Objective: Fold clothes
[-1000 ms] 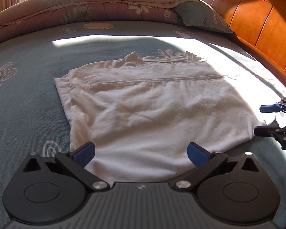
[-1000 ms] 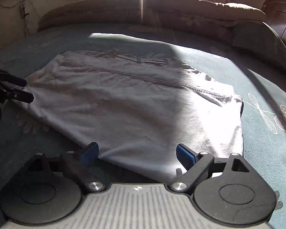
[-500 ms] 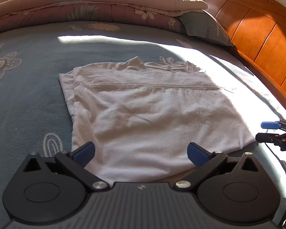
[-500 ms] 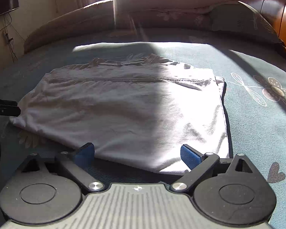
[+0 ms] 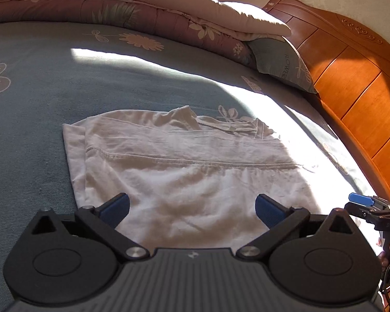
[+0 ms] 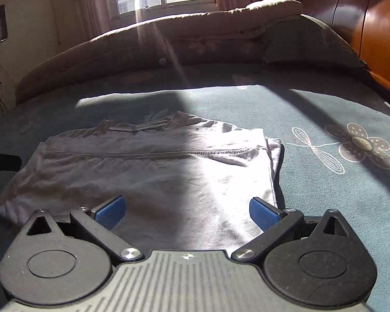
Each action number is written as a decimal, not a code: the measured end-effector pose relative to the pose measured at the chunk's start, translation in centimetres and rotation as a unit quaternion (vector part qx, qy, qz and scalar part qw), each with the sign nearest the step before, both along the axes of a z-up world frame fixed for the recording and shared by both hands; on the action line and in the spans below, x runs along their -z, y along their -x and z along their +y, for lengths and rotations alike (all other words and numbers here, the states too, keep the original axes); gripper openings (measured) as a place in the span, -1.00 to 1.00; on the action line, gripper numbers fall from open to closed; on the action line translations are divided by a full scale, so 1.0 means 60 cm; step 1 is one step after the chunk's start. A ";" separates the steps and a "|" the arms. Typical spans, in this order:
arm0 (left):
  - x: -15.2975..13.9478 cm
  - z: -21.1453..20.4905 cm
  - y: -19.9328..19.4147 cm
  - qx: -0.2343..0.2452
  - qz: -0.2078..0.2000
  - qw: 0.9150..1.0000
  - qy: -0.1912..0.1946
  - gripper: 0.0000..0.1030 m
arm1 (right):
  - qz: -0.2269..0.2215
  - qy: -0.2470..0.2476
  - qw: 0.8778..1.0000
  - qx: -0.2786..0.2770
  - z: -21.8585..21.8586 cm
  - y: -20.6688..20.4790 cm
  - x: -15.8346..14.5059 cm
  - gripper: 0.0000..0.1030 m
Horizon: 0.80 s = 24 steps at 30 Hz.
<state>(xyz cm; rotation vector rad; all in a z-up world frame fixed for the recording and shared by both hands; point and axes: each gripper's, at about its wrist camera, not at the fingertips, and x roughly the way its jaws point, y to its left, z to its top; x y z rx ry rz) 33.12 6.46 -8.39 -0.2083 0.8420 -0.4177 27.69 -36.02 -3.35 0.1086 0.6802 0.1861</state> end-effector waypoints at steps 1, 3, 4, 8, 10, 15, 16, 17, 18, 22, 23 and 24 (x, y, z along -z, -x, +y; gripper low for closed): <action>0.015 0.005 -0.008 -0.028 0.013 0.999 -0.014 0.98 | 0.001 -0.006 1.000 -0.002 0.003 -0.002 0.001 1.00; 0.024 0.024 -0.002 -0.052 0.009 0.999 0.005 0.96 | 0.005 -0.001 1.000 0.001 0.003 0.003 0.010 1.00; 0.018 0.028 0.002 -0.055 0.005 0.998 0.005 0.96 | 0.008 0.004 1.000 0.004 0.001 0.007 0.015 1.00; -0.019 0.025 0.011 -0.038 -0.025 0.999 -0.003 0.96 | 0.028 0.017 0.999 0.023 -0.028 0.024 0.045 1.00; -0.032 0.009 -0.001 -0.013 -0.035 0.999 0.004 0.96 | 0.015 0.001 0.999 0.029 -0.040 0.019 0.041 1.00; -0.003 -0.023 -0.037 0.002 0.000 1.000 -0.008 0.96 | -0.015 -0.024 1.000 -0.005 -0.031 -0.028 0.024 1.00; 0.010 -0.021 -0.041 -0.011 0.014 1.000 -0.016 0.96 | -0.009 -0.034 0.999 -0.013 -0.031 -0.038 0.029 1.00; 0.022 -0.013 -0.042 -0.017 0.022 1.000 -0.014 0.94 | 0.002 -0.042 0.999 -0.009 -0.037 -0.047 0.038 1.00; 0.023 -0.005 -0.038 -0.017 0.016 1.000 -0.003 0.95 | 0.013 -0.050 0.999 -0.006 -0.043 -0.054 0.047 1.00; -0.006 0.012 -0.012 -0.031 0.017 0.999 -0.014 0.96 | 0.027 -0.070 0.997 0.024 -0.074 -0.044 0.055 0.99; -0.014 0.015 -0.001 -0.029 0.017 0.999 -0.008 0.96 | 0.028 -0.071 0.997 0.033 -0.076 -0.035 0.047 1.00; -0.019 0.016 0.010 -0.024 0.020 1.000 0.002 0.96 | 0.029 -0.074 0.996 0.037 -0.077 -0.025 0.040 1.00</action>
